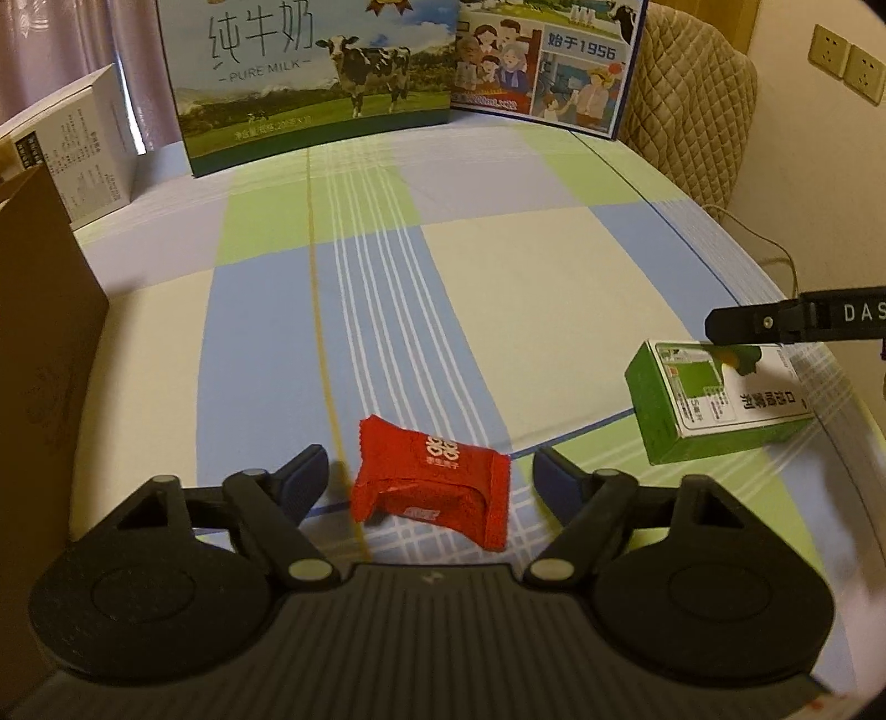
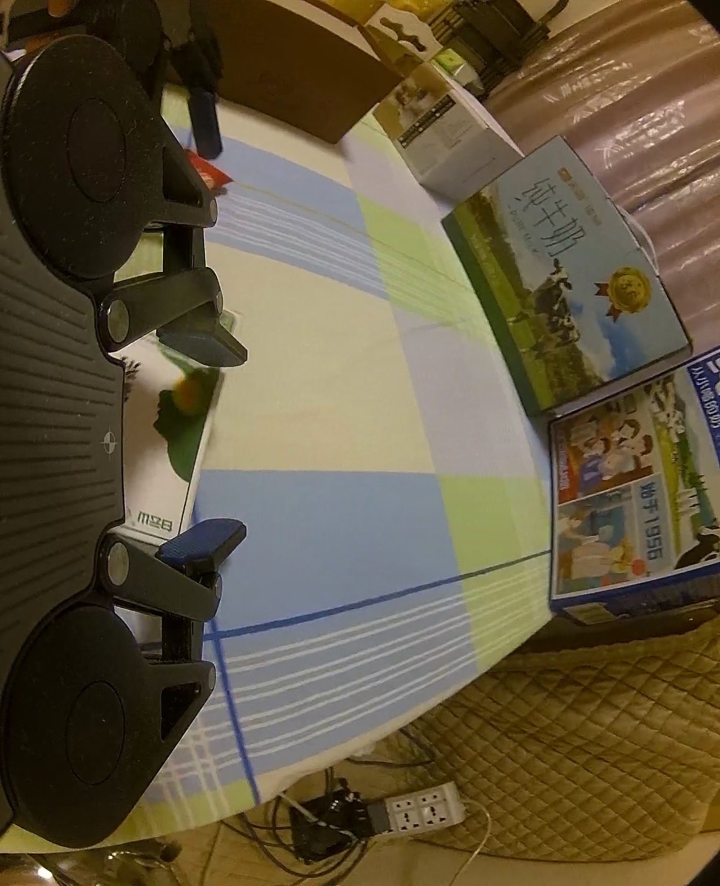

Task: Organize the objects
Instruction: 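Grasp the red candy packet with the left tool while the right tool grasps the green medicine box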

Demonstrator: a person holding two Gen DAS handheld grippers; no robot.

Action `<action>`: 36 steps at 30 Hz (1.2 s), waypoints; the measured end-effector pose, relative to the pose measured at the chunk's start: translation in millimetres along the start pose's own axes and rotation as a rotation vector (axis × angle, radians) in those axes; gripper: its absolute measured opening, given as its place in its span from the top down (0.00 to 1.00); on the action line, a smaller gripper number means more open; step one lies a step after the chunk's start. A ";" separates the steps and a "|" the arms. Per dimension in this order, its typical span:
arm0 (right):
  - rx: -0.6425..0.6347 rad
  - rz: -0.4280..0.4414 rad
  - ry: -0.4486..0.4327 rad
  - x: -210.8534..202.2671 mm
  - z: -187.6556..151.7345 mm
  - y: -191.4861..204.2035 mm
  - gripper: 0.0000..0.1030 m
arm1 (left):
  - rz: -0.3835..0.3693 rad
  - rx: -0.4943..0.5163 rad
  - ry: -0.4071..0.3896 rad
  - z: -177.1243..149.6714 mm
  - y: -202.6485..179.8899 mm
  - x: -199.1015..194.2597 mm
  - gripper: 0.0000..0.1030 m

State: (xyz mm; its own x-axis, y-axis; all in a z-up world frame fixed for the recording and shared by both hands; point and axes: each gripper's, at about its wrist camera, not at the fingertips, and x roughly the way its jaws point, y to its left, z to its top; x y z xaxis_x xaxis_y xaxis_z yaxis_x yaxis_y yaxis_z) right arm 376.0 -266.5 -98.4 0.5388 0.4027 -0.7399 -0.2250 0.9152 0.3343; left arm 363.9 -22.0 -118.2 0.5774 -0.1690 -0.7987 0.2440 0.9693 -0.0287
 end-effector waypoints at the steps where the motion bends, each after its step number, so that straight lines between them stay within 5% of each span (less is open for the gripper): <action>1: -0.002 0.003 0.004 -1.5 -2.3 0.9 0.43 | 0.000 0.004 0.001 -0.8 -0.3 0.8 0.30; 9: -0.091 0.026 0.046 -14.7 -27.1 25.7 0.42 | 0.007 0.033 -0.003 -6.3 -3.2 4.5 0.51; 15: -0.286 0.008 0.051 -11.7 -39.9 48.3 0.42 | -0.009 0.001 -0.001 -7.5 0.2 -2.4 0.61; 24: -0.514 -0.004 0.095 10.5 -48.0 75.6 0.42 | -0.009 -0.073 0.022 -21.6 10.3 -16.2 0.61; 36: -0.588 -0.026 0.137 11.6 -71.0 99.7 0.49 | -0.001 -0.132 0.040 -44.3 17.7 -37.1 0.61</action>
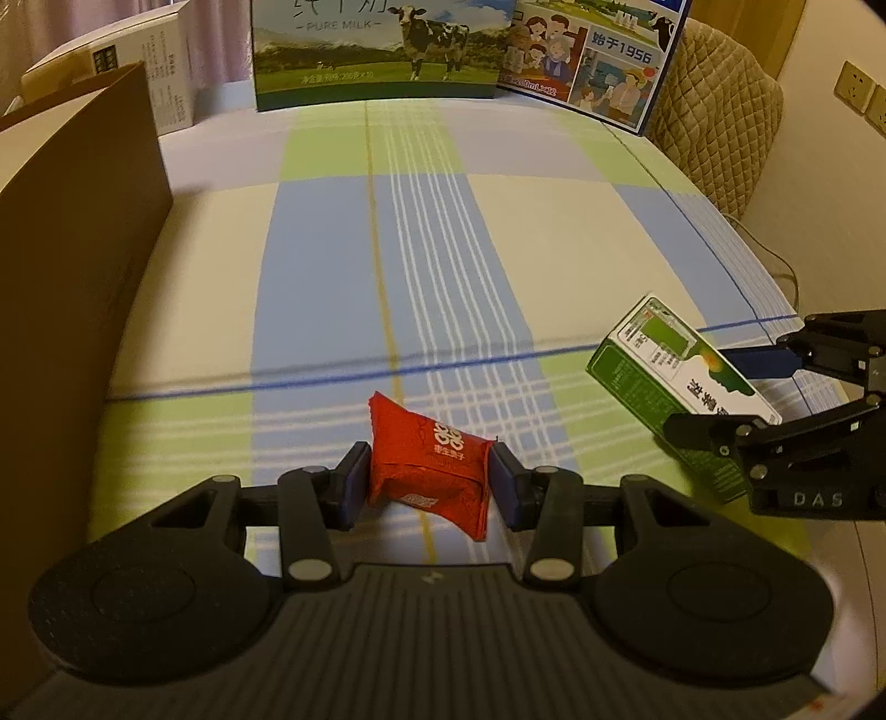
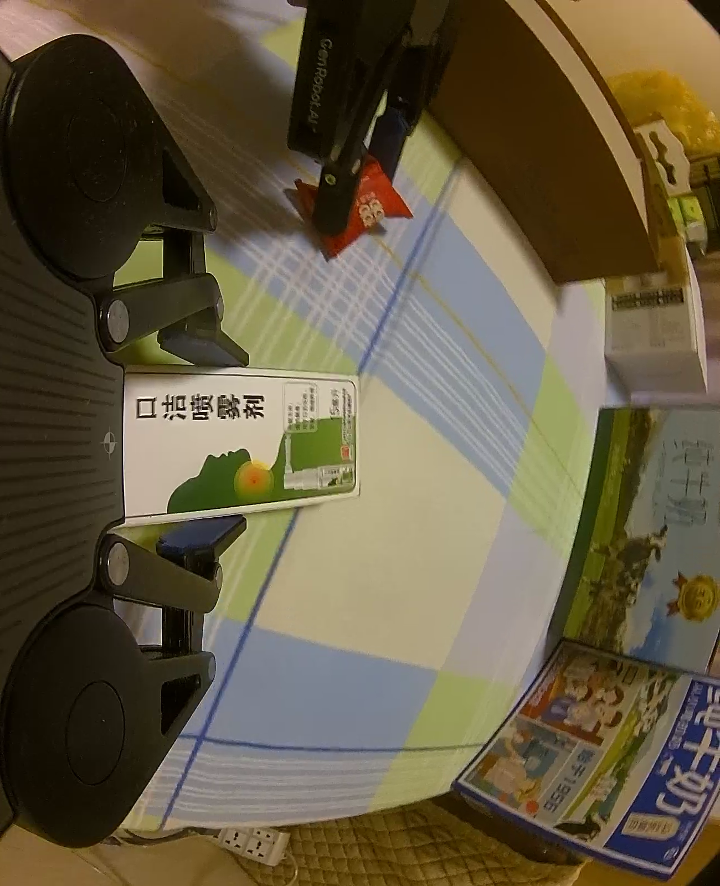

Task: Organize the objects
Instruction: 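Grasp the red candy packet with the left tool while the right tool grasps the green medicine box, then carry the red packet with the left tool while the right tool carries the medicine box to the box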

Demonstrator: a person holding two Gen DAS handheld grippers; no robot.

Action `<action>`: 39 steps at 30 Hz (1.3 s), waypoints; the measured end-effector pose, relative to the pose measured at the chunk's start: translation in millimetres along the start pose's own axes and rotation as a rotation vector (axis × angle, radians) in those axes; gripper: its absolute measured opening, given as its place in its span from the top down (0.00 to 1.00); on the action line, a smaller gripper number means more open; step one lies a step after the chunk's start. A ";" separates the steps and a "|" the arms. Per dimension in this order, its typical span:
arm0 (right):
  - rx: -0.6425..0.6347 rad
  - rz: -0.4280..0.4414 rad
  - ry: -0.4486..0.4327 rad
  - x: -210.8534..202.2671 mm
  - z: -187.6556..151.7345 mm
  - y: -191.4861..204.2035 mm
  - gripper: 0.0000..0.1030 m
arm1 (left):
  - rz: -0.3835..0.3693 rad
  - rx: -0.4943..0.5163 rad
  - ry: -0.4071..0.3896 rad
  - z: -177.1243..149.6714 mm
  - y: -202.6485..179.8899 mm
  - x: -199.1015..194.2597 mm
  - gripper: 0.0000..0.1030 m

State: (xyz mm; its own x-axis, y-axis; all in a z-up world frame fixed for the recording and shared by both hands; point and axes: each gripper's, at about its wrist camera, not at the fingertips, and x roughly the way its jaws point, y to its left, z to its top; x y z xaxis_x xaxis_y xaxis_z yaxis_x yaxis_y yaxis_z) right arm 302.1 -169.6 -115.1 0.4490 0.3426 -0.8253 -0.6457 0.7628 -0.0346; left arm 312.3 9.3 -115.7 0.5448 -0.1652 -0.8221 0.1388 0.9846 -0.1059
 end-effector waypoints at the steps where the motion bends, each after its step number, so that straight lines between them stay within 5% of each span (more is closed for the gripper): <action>1: -0.004 0.005 0.002 -0.8 -1.1 3.0 0.49 | 0.001 -0.001 0.002 -2.0 0.4 -1.9 0.61; 22: 0.083 0.070 0.056 -35.7 -34.8 45.7 0.49 | -0.029 -0.034 0.041 -59.8 -5.2 -49.8 0.68; 39: 0.164 0.070 -0.029 -83.2 -16.4 78.8 0.49 | -0.079 -0.046 -0.058 -66.5 9.5 -124.5 0.68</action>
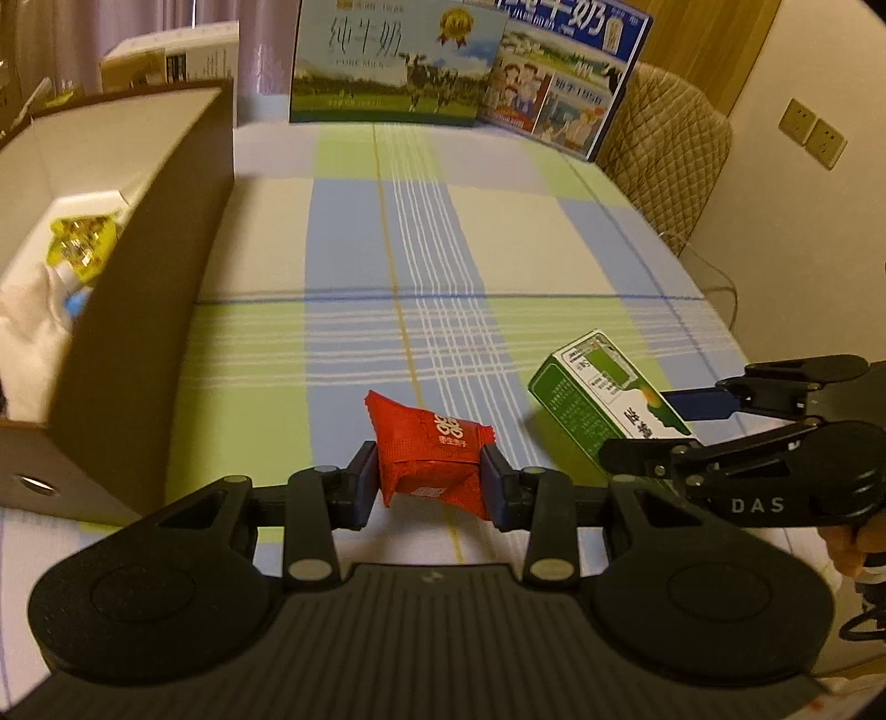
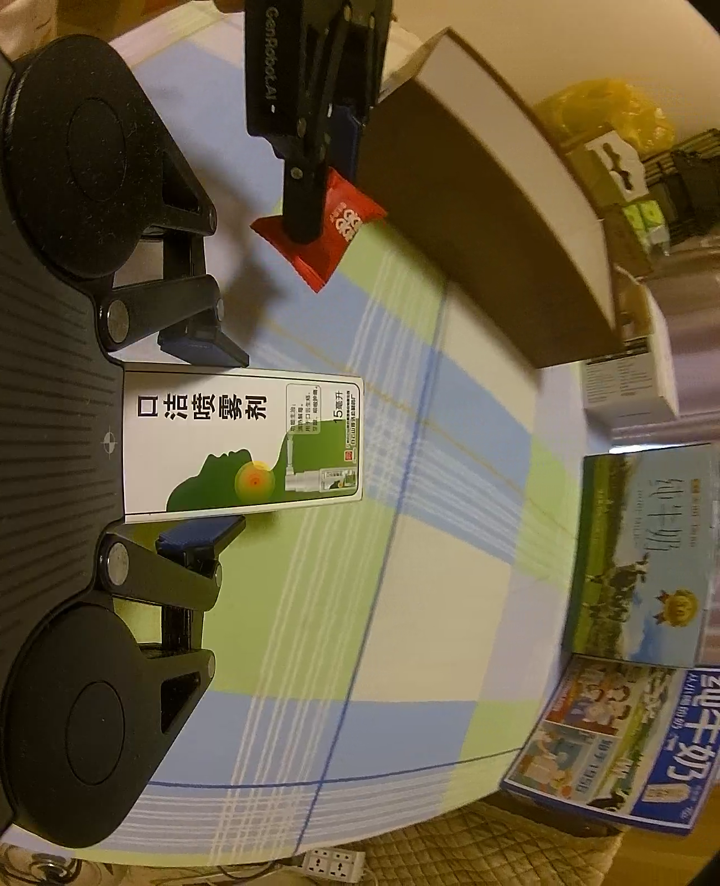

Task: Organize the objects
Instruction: 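Carry the red packet with the left tool while the right tool carries the medicine box to the box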

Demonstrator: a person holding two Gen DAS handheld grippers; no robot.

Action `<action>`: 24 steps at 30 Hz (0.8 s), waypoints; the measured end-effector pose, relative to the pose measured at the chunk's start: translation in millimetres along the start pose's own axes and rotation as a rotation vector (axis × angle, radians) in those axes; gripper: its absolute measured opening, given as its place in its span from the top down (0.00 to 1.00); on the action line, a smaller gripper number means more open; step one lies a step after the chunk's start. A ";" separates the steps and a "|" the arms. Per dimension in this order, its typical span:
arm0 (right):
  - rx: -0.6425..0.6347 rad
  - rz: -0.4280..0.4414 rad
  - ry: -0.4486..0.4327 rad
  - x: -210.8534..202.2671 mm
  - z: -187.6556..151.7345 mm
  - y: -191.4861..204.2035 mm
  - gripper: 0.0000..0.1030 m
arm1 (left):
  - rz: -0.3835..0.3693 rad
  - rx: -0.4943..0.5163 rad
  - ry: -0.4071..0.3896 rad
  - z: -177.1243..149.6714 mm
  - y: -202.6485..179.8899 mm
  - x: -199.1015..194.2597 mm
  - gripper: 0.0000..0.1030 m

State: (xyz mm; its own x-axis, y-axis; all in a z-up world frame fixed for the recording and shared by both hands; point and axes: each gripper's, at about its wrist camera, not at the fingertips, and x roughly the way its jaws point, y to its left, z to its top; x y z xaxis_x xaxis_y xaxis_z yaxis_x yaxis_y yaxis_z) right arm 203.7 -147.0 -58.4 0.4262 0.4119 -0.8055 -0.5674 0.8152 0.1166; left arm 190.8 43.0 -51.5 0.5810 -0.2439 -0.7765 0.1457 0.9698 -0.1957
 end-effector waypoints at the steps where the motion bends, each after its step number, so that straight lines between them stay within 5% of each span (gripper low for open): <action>1: 0.004 0.002 -0.009 -3.3 2.7 3.4 0.49 | -0.003 0.000 -0.011 1.0 1.4 -6.4 0.68; 10: 0.025 0.095 -0.088 -25.6 32.9 47.0 0.49 | 0.001 -0.036 -0.108 9.4 27.0 -59.3 0.68; 24: 0.025 0.270 -0.139 -6.5 89.8 152.7 0.49 | 0.123 -0.114 -0.210 11.0 115.6 -128.9 0.68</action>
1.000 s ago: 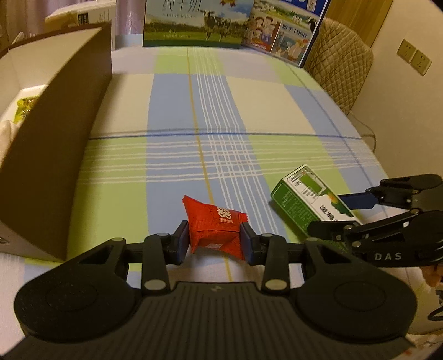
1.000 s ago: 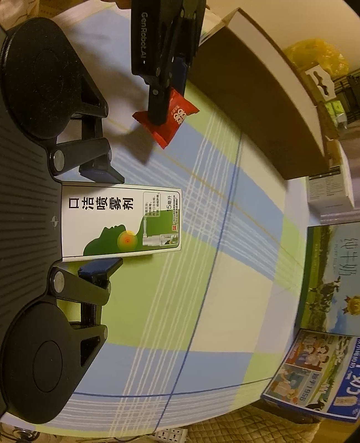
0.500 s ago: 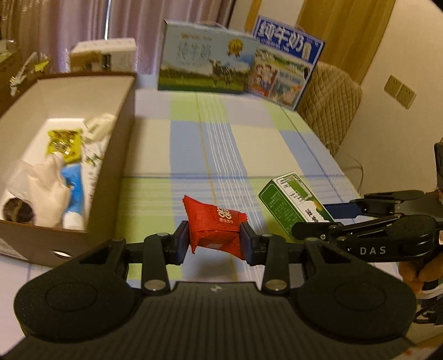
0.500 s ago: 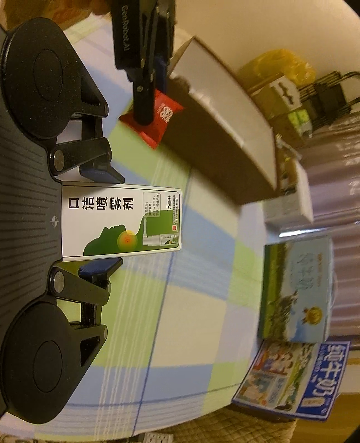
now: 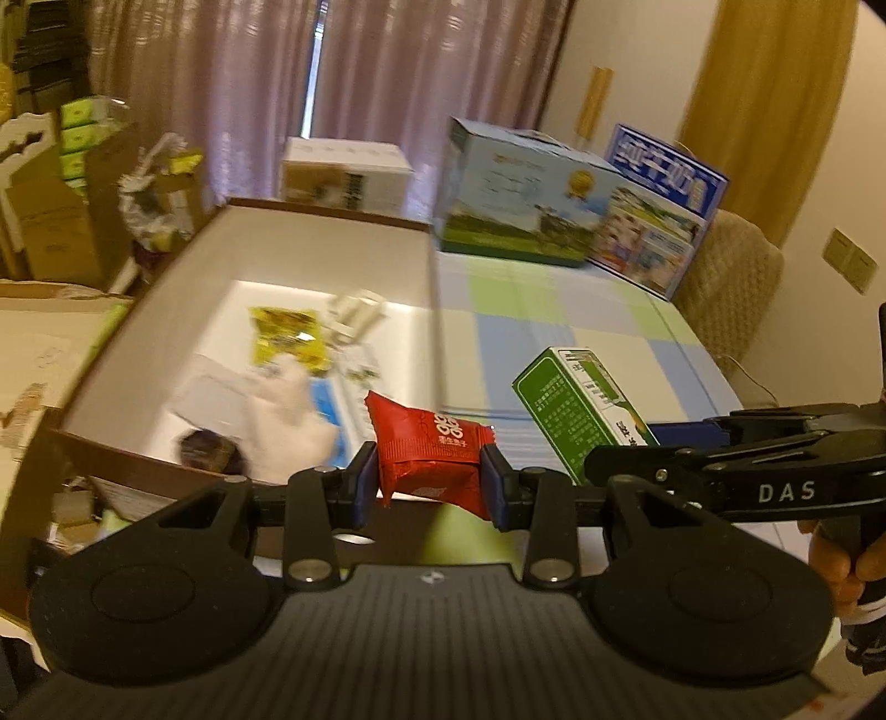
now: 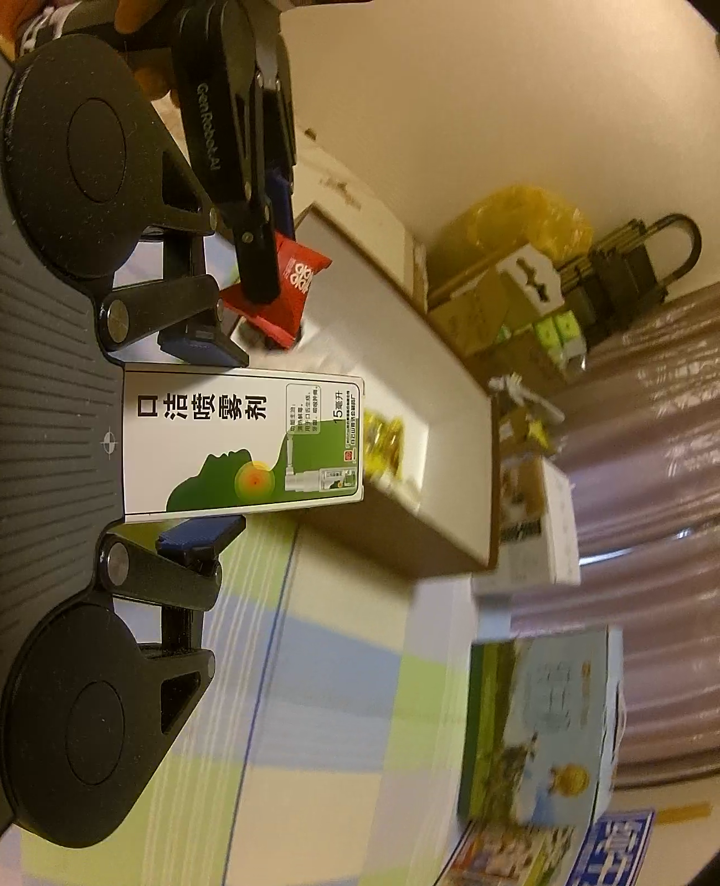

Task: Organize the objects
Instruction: 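Carry the red packet with the left tool while the right tool carries the medicine box to the box, then release the red packet with the left tool while the right tool releases the medicine box into the box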

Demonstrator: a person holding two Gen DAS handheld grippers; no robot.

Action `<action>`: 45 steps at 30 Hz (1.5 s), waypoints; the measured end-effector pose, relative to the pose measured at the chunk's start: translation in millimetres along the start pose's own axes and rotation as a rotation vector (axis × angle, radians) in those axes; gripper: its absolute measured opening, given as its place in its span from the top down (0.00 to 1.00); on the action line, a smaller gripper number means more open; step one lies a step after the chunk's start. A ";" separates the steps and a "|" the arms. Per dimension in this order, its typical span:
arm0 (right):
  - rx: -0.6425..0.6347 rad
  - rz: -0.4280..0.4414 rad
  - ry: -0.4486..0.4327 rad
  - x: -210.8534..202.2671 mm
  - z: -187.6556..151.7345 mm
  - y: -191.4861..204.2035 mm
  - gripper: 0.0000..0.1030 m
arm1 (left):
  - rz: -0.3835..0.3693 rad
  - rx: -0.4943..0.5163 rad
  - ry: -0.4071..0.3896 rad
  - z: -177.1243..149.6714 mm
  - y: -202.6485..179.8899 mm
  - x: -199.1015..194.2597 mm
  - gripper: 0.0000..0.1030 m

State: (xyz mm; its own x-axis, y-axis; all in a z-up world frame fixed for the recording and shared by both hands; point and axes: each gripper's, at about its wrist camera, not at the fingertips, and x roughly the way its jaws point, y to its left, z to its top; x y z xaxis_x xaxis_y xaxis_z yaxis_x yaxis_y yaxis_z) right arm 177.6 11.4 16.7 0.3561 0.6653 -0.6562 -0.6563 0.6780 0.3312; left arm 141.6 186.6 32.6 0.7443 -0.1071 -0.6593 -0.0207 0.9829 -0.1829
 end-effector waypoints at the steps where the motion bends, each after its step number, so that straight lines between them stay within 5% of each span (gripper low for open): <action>1: 0.001 0.004 -0.003 4.8 3.7 5.4 0.49 | 0.012 -0.003 -0.007 2.7 9.2 -2.8 0.68; 19: 0.033 -0.072 0.048 114.2 60.8 34.5 0.49 | 0.089 0.020 -0.015 62.6 111.6 35.7 0.68; 45: 0.092 -0.185 0.093 211.1 119.5 -7.9 0.49 | 0.063 0.079 0.096 125.9 154.6 163.3 0.62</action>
State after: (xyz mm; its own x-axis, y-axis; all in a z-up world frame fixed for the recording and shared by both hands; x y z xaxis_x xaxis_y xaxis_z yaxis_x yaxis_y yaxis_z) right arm 337.4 183.8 -43.4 0.3993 0.4977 -0.7700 -0.5203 0.8145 0.2566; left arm 343.9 340.0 -11.5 0.6760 -0.0544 -0.7349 -0.0100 0.9965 -0.0830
